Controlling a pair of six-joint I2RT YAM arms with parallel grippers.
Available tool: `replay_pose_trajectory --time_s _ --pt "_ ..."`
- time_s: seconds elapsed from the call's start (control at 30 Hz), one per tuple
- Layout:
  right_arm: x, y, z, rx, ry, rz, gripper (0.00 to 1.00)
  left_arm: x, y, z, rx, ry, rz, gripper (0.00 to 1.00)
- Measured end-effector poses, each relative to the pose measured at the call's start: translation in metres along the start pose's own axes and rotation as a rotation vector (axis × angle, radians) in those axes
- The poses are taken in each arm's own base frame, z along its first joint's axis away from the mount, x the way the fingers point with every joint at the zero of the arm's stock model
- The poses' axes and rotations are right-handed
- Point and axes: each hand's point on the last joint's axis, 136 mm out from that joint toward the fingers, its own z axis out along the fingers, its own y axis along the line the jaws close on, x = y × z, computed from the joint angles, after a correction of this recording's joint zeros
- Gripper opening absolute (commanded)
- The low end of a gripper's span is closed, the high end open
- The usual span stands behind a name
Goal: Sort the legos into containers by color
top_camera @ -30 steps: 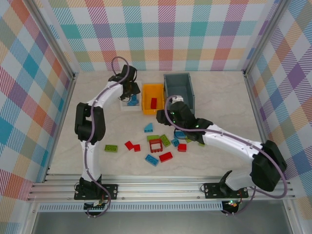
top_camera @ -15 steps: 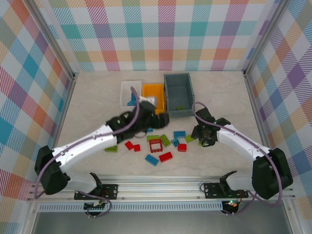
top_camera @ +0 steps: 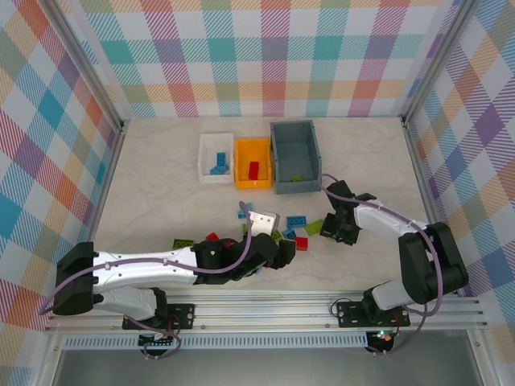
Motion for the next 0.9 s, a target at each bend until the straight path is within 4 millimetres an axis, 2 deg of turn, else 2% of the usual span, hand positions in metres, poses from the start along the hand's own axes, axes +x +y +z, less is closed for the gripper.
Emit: replay_pose_trajectory --time_s 0.23,0.33,0.4,0.47,0.53,0.67,0.77,0.9 --pt "-0.005 0.004 0.005 -0.007 -0.004 -0.02 0.25 -0.002 0.0 0.002 -0.02 -0.029 -0.001 0.72" --pt "-0.007 0.007 -0.001 -0.017 -0.028 -0.032 0.23 -0.006 0.004 0.0 -0.049 -0.043 0.001 0.72" --pt "-0.008 0.012 -0.014 -0.024 -0.076 -0.066 0.25 -0.014 0.006 -0.004 -0.073 -0.058 0.005 0.72" --pt "-0.011 0.027 -0.033 -0.048 -0.131 -0.124 0.25 -0.025 0.006 -0.01 -0.093 -0.076 0.003 0.73" --pt "-0.021 0.052 -0.057 -0.096 -0.191 -0.174 0.25 -0.043 0.005 -0.016 -0.097 -0.099 -0.017 0.73" --pt "-0.061 0.098 -0.089 -0.154 -0.279 -0.207 0.25 -0.081 0.013 -0.022 -0.113 -0.151 -0.064 0.73" --pt "-0.092 0.129 -0.092 -0.164 -0.309 -0.219 0.25 -0.104 0.024 -0.023 -0.136 -0.179 -0.091 0.73" --pt "-0.129 0.161 -0.075 -0.147 -0.307 -0.225 0.25 -0.125 0.032 -0.022 -0.15 -0.198 -0.112 0.73"
